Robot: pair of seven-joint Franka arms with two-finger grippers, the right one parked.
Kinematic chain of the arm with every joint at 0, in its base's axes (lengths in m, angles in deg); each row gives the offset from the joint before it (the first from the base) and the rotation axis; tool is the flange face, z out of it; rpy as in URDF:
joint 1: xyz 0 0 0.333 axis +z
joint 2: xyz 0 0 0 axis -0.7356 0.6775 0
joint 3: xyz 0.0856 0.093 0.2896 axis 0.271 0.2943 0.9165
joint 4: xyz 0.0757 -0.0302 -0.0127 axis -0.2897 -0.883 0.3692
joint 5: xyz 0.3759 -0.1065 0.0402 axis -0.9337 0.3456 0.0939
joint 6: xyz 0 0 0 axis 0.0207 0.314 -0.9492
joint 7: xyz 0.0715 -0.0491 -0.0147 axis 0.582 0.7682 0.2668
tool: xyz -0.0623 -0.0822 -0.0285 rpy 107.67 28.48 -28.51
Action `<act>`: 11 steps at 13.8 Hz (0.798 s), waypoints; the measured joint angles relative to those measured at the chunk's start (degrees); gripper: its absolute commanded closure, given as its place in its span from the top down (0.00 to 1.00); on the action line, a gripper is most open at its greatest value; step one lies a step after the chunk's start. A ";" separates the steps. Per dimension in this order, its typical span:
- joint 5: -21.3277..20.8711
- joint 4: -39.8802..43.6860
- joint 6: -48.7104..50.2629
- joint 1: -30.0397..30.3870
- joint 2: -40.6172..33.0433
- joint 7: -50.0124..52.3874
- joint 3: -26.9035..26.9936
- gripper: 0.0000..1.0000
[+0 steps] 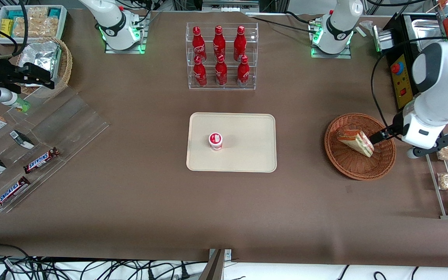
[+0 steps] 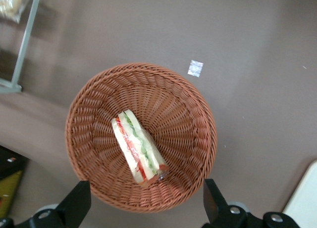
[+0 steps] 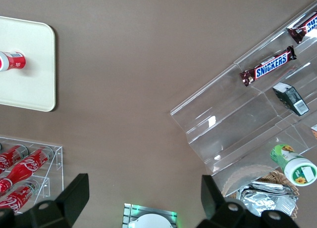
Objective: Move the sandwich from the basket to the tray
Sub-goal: 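Move the left gripper down over the wrapped sandwich in the wicker basket, then close the left gripper on the wrapped sandwich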
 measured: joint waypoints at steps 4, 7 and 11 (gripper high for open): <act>-0.02 -6.65 -8.76 1.75 0.09 8.04 0.05 1.00; -0.02 -12.45 -15.65 2.07 0.20 13.30 0.05 1.00; -0.02 -17.32 -21.10 2.20 0.35 17.96 0.06 1.00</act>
